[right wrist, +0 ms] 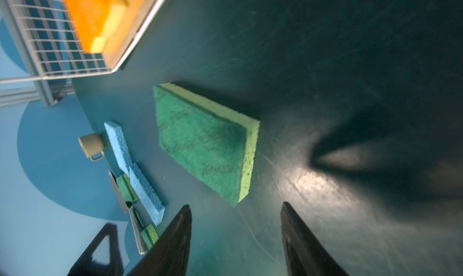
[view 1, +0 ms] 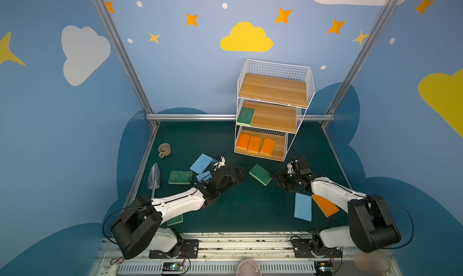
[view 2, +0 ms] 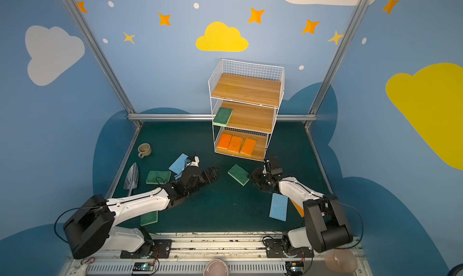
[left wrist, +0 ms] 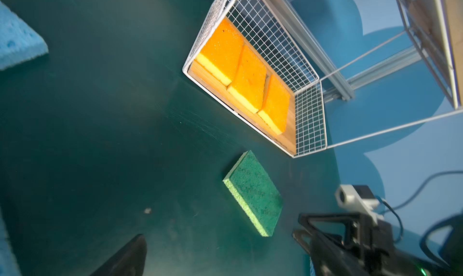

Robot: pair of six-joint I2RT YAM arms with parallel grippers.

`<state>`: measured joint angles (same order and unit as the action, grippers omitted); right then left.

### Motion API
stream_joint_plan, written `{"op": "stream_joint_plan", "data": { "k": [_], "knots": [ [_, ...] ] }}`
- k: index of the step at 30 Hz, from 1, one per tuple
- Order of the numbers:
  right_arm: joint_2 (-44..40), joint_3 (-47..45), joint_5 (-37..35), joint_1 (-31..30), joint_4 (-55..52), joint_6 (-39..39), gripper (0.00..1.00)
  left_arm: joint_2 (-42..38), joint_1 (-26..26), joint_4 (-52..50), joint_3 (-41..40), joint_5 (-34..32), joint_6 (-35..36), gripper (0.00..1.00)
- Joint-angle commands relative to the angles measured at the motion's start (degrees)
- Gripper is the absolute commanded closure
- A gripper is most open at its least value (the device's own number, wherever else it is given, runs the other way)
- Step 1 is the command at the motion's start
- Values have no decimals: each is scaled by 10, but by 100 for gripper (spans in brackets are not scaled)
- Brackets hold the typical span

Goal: Arrange cleaning sponges on a shelf
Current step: Place the cleaning sponge on the shelf, then pick up the cleaning sponge at the center of the table.

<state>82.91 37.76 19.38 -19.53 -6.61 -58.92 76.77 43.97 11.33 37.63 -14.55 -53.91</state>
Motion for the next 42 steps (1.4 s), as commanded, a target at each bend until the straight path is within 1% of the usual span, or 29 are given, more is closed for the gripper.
{"op": "stream_joint_plan", "data": {
  "k": [1,5,10,16,21,23,26,29,31,34,38,41,42],
  "knots": [
    [19,20,-18,-8,10,-26,44,-30,-11,-75,-4,38,64,0],
    [48,40,-26,-13,5,-26,45,-40,-23,-79,-26,44,69,0],
    [77,54,-33,-19,4,-19,49,-30,-43,-63,-46,63,67,0],
    [103,68,-35,-19,-4,4,69,-22,-73,-63,-45,97,57,0],
    [113,87,-36,-18,-23,34,84,-24,-76,-116,-10,118,96,0],
    [112,95,-38,-19,-34,56,91,-25,-76,-139,7,128,113,1],
    [106,109,-37,-18,-58,93,99,-32,-76,-154,22,150,136,2],
    [96,123,-28,-17,-85,137,100,-36,-77,-164,33,176,154,4],
    [88,131,-17,-18,-99,165,100,-38,-77,-164,38,201,167,8],
    [72,144,13,-19,-121,216,100,-35,-76,-172,50,233,186,24],
    [51,154,61,-20,-156,282,100,-25,-79,-199,70,244,204,42],
    [45,160,110,-21,-186,327,100,-10,-86,-197,76,268,213,50],
    [44,160,114,-23,-194,334,100,-5,-86,-193,78,275,214,52]
  ]
}}
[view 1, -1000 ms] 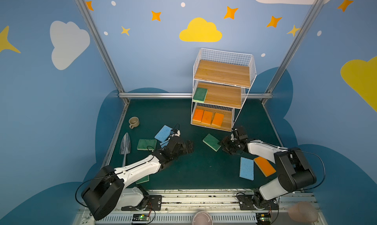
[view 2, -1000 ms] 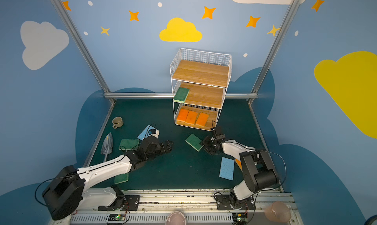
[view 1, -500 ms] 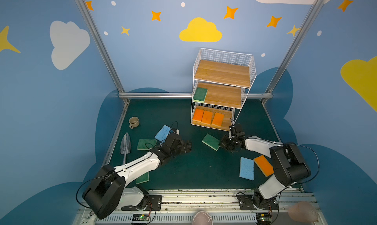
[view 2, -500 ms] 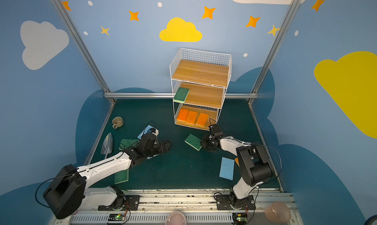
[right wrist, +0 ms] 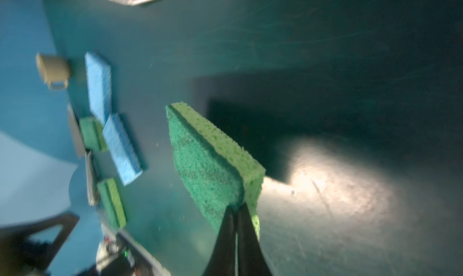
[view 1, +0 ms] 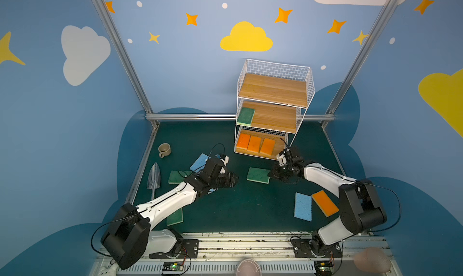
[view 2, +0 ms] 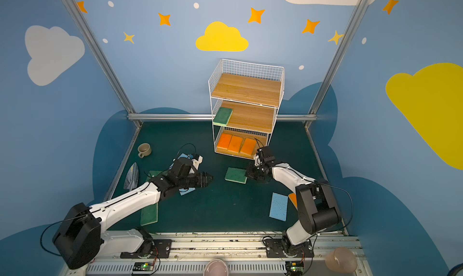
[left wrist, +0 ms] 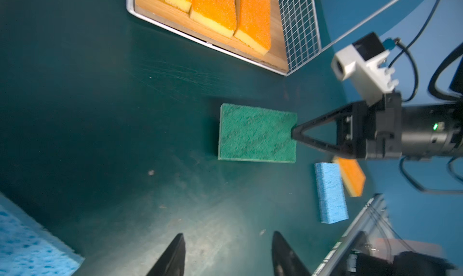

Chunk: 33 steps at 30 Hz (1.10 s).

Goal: Arrange cleaning sponges on a shelf
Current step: Pick up the cleaning sponge at the center of the table.

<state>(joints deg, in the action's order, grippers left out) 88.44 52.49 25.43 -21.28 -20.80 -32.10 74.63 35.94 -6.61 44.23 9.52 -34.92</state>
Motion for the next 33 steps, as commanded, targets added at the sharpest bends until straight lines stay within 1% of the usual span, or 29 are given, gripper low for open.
{"op": "stream_joint_plan", "data": {
  "k": [1,5,7,9,10,11,12,14,16,18,21,23,27,29,33],
  "knots": [
    [-15,10,53,-7,-57,68,100,24,-6,-9,14,58,26,55],
    [-33,-15,46,-7,-46,42,100,58,-6,12,17,93,29,62],
    [-46,-27,46,-7,-30,15,100,66,-6,22,14,89,15,62],
    [-71,-41,44,-8,-12,-23,100,60,-6,31,5,69,4,59],
    [-90,-47,33,-10,-7,-48,100,52,-6,29,2,52,0,56],
    [-115,-55,1,-12,-11,-84,100,43,-7,25,-1,42,0,53],
    [-142,-64,-20,-16,-9,-117,100,35,-8,20,-2,18,1,50],
    [-209,-88,-50,-33,17,-180,100,17,-9,7,-7,-12,-1,41],
    [-267,-92,-100,-53,15,-233,100,-4,-12,-18,-14,-52,-14,33],
    [-320,-89,-152,-65,10,-281,100,-24,-17,-28,-28,-67,-21,23],
    [-370,-81,-216,-75,22,-340,100,-62,-24,-28,-60,-72,-35,8],
    [-376,-57,-250,-85,13,-368,100,-91,-25,-29,-81,-85,-40,0],
    [-345,3,-311,-103,-9,-433,100,-139,-34,-44,-111,-115,-59,0],
    [-321,24,-340,-112,5,-466,100,-157,-42,-76,-110,-144,-87,0],
    [-275,66,-426,-139,25,-522,100,-179,-55,-110,-110,-164,-132,0]
  ]
}}
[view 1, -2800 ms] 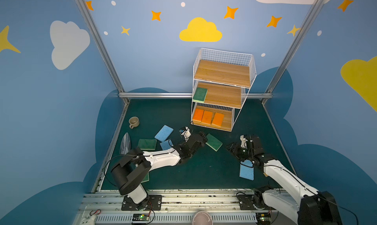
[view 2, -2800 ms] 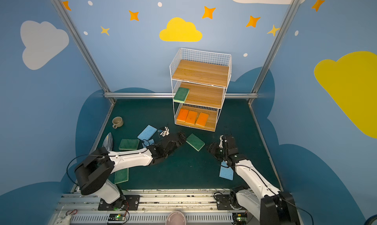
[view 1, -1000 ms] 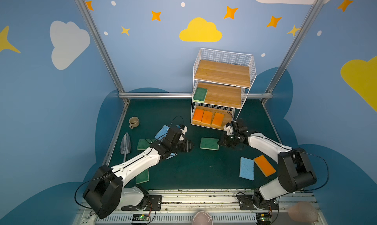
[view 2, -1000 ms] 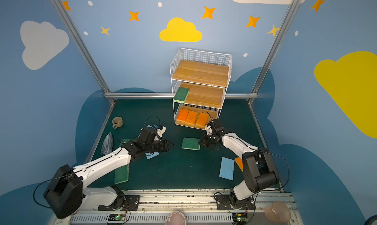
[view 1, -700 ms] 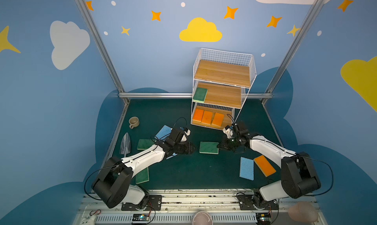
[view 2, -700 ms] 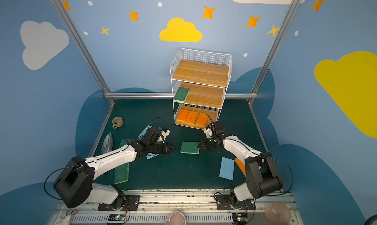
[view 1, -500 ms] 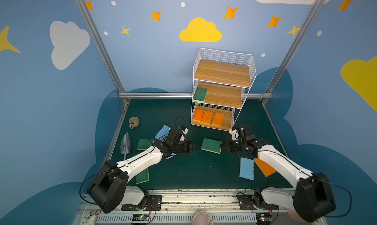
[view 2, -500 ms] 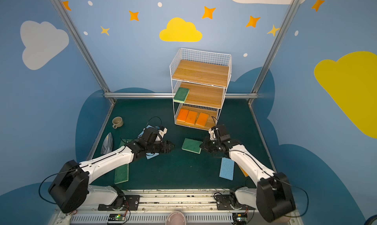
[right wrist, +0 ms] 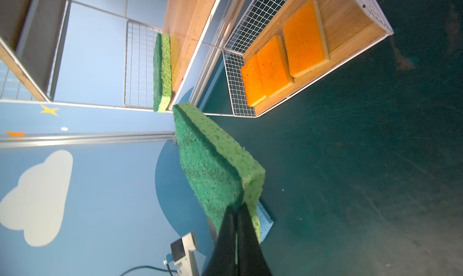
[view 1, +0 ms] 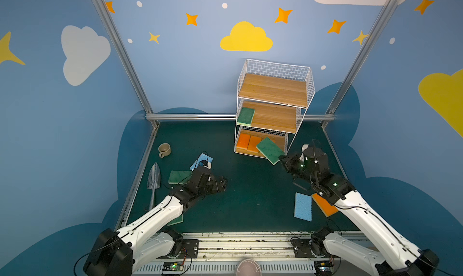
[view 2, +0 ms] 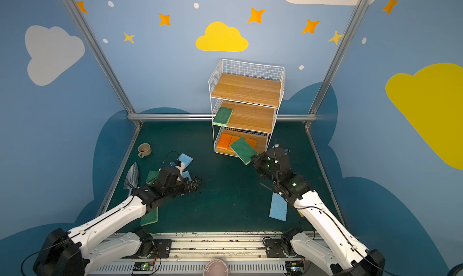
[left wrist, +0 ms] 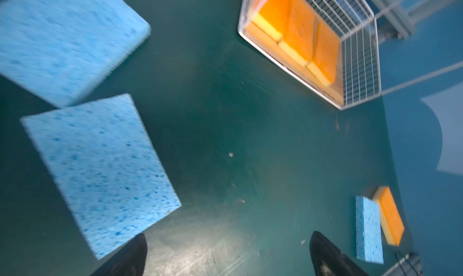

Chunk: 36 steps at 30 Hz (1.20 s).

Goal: Arrange cleaning sponges on a shelf
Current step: Pick up the cleaning sponge at the center of the table, then place the cleaning sponge at the shelf.

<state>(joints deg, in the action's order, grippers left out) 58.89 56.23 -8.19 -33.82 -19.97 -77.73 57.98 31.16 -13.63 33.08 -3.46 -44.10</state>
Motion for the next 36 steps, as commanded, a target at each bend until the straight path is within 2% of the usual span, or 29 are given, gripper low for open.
{"op": "stream_joint_plan", "data": {
  "k": [1,6,15,28,36],
  "knots": [
    [30,39,-109,-19,17,-75,100,-18,-9,-46,1,-38,-50,0],
    [89,98,-184,-36,22,-130,100,-19,-16,-78,11,-57,-97,0],
    [189,223,-250,-42,-18,-187,100,-1,-21,-161,58,-118,-122,0],
    [355,412,-255,-39,-130,-266,100,-49,-25,-170,34,-156,-141,0],
    [401,449,-263,-38,-154,-294,100,-38,-25,-163,30,-146,-142,0]
  ]
}}
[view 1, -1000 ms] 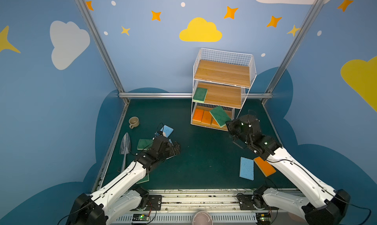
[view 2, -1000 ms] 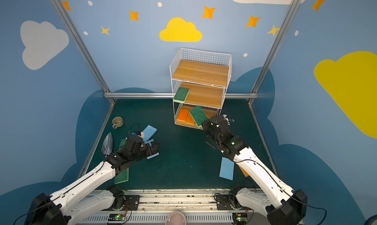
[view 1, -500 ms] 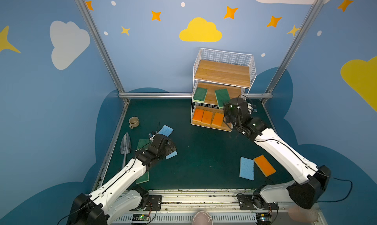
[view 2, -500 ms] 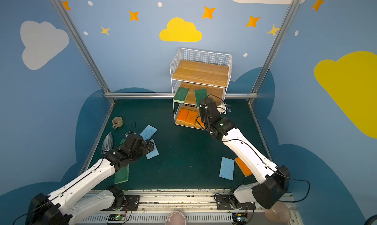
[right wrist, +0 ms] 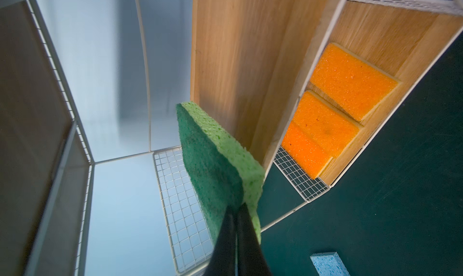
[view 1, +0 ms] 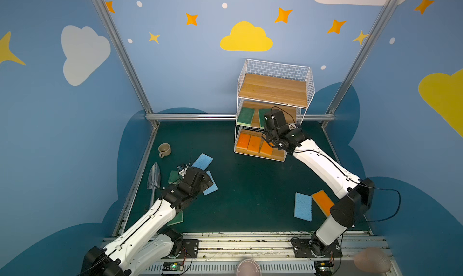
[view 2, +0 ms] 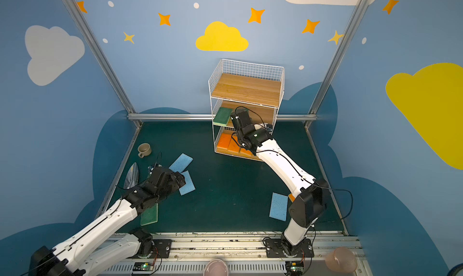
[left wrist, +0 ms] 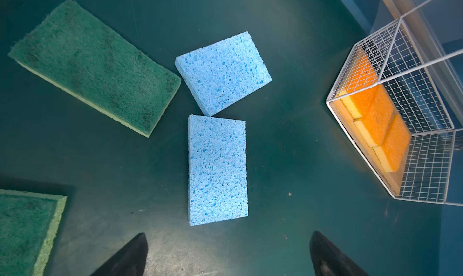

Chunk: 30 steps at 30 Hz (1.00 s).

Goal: Arrange cleaning sponges on a shelf
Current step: Place the cleaning sponge at the shelf.

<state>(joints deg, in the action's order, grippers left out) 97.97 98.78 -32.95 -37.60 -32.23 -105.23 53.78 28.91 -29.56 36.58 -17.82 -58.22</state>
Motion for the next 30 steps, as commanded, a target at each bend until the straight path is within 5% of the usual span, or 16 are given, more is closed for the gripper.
{"op": "stream_joint_plan", "data": {
  "k": [1,30],
  "knots": [
    [15,26,-14,-1,-32,-21,100,5,-3,-3,-5,-1,0,0],
    [85,70,36,4,32,23,100,5,-4,-2,-10,-2,2,0]
  ]
}}
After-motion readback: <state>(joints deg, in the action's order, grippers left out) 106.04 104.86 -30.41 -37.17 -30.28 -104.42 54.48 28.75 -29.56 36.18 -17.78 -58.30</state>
